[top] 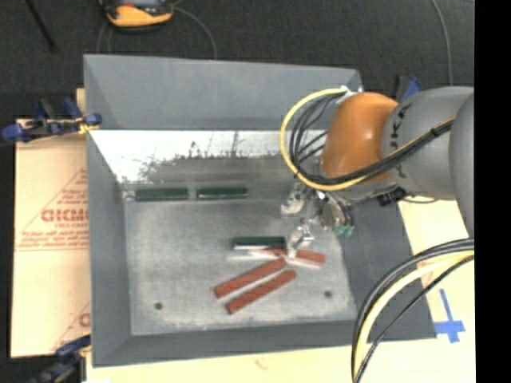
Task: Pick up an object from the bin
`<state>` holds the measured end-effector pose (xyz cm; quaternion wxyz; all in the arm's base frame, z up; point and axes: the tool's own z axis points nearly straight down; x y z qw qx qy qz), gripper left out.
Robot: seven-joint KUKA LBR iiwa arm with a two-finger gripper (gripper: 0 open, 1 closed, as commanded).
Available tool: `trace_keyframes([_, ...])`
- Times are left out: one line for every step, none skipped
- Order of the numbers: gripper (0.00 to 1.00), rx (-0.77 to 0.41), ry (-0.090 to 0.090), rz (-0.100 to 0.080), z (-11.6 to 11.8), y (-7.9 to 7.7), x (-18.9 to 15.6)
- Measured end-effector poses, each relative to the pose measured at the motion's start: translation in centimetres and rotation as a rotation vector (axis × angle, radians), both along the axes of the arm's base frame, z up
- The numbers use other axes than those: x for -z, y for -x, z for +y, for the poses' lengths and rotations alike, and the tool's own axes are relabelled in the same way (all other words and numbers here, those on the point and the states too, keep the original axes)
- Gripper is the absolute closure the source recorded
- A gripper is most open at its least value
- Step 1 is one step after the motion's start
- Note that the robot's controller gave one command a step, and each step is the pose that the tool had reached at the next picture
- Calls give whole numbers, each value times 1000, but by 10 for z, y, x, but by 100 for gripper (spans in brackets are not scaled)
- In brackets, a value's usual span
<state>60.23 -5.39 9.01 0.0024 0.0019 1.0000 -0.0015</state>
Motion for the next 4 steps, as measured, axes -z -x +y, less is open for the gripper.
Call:
trace_keyframes([100,1,-2,2,-1,2,-5])
trace_keyframes([0,-35,-3,-3,-1,9,7])
trace_keyframes([100,-37,-2,-1,-1,11,6])
trace_keyframes([100,-38,-2,-1,-1,11,6])
